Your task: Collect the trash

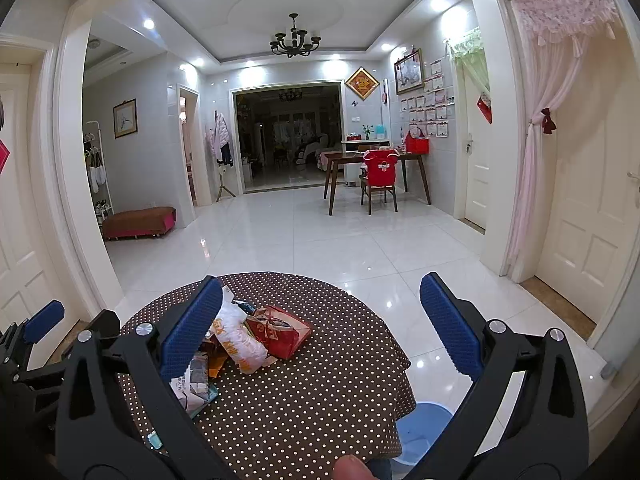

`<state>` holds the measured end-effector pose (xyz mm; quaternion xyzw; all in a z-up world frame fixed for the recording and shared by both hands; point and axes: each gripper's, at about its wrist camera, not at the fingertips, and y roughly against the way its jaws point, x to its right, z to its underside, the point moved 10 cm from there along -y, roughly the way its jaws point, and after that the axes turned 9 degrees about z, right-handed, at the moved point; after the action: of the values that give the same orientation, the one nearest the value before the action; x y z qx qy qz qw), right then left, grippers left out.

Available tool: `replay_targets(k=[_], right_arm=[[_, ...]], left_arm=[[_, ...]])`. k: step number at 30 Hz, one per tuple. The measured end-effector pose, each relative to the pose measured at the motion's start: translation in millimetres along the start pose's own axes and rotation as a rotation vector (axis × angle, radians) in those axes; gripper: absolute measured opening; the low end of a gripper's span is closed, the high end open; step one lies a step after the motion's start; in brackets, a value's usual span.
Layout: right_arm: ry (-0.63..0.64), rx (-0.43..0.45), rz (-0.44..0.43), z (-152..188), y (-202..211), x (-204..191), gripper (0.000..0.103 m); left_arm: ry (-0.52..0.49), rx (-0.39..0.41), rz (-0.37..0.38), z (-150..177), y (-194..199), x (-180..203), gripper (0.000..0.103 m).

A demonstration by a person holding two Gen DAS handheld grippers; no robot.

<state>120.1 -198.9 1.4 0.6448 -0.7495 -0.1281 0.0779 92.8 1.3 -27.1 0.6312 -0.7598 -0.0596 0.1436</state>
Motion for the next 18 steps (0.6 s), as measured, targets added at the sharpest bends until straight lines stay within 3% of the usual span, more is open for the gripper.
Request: replay_targets(k=[18], right_arm=[[0.005,-0.004,-0.001,1.9,-2.5,-0.2,0.097]], left_arm=[[0.001,0.003,0.003,0.7,0.7,1.5,0.099]])
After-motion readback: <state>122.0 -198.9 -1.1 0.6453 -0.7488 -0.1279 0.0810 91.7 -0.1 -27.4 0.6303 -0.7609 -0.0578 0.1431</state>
